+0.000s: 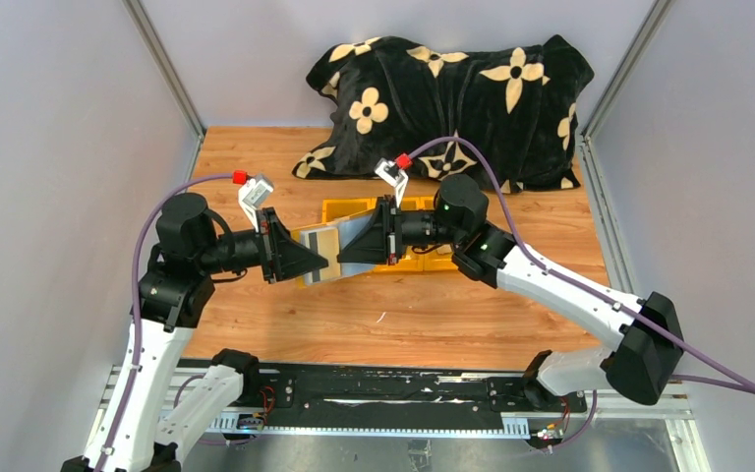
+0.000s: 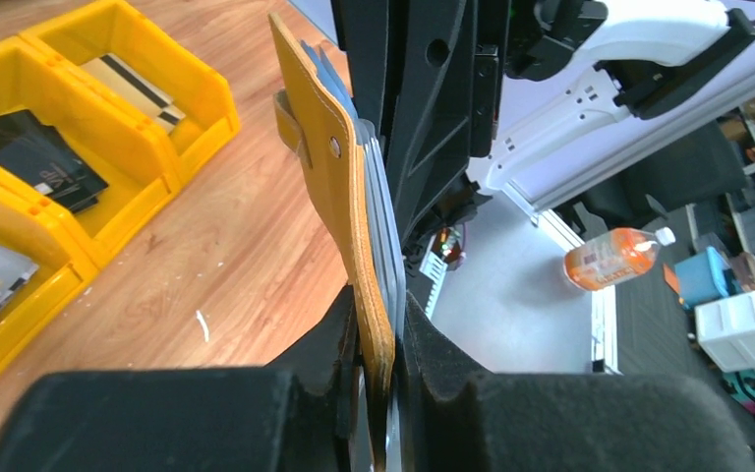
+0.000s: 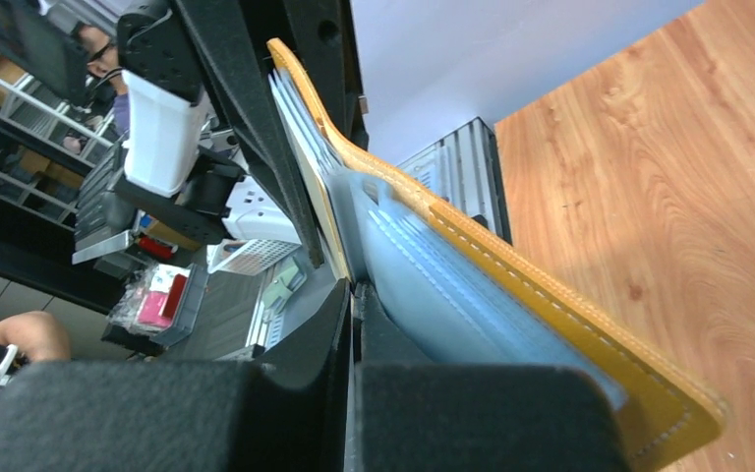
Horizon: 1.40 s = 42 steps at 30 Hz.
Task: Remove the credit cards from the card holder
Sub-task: Remove the credit card from the card holder.
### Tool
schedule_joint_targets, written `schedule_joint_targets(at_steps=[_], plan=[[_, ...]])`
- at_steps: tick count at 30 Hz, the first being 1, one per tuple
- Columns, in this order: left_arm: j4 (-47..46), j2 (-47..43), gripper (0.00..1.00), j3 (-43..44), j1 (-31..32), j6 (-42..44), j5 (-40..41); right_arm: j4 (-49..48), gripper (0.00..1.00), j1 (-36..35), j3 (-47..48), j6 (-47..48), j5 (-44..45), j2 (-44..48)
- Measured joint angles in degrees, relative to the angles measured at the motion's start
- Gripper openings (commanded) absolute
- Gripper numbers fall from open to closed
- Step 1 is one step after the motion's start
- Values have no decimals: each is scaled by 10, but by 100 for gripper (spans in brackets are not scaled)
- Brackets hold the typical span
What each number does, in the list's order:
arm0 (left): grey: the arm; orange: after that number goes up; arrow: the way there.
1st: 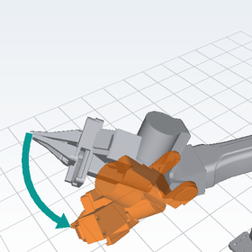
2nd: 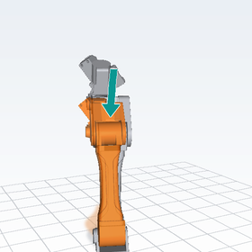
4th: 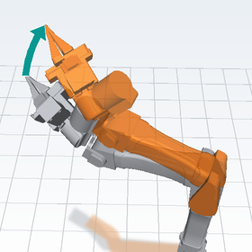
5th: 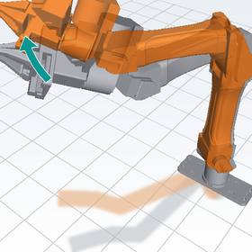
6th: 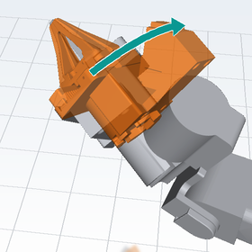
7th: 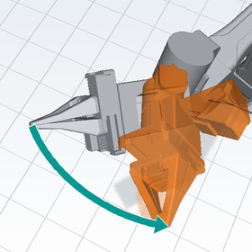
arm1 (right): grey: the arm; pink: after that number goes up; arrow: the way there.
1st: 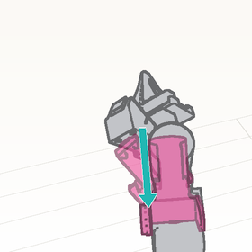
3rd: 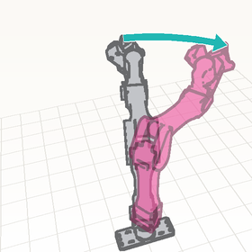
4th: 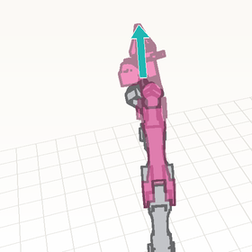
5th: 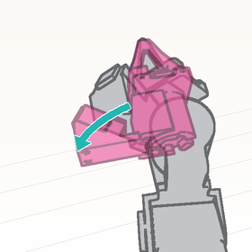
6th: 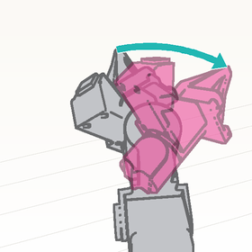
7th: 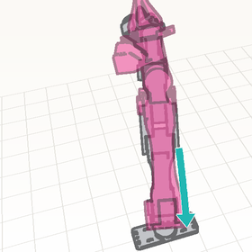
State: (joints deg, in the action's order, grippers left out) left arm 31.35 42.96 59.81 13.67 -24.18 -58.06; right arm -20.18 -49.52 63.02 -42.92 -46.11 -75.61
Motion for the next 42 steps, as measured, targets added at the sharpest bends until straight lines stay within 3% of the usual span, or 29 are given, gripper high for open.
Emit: schedule_joint_targets(at_steps=[14,21,22,24,25,28,30,35,39,42], plan=[[-17,11,19,1,2,-14,-55,-77,0,9,-54,-37,-19,32],[-15,16,11,3,3,-11,-57,-72,0,9,-62,-25,-10,44],[-14,16,10,3,3,-10,-57,-72,2,9,-62,-25,-9,45],[-10,16,8,3,3,-7,-51,-72,24,9,-63,-23,-6,45],[-7,16,8,4,3,-4,-47,-70,30,9,-63,-22,-3,45],[2,16,8,5,3,1,-31,-63,43,8,-59,-15,6,45],[5,16,8,5,3,2,-20,-54,45,5,-50,-8,13,41],[5,16,10,7,-3,2,-2,-19,41,-5,-17,10,32,24],[5,14,13,7,-8,2,6,16,21,-12,2,28,63,16],[6,11,22,7,-10,2,11,44,6,-17,16,42,89,11]])
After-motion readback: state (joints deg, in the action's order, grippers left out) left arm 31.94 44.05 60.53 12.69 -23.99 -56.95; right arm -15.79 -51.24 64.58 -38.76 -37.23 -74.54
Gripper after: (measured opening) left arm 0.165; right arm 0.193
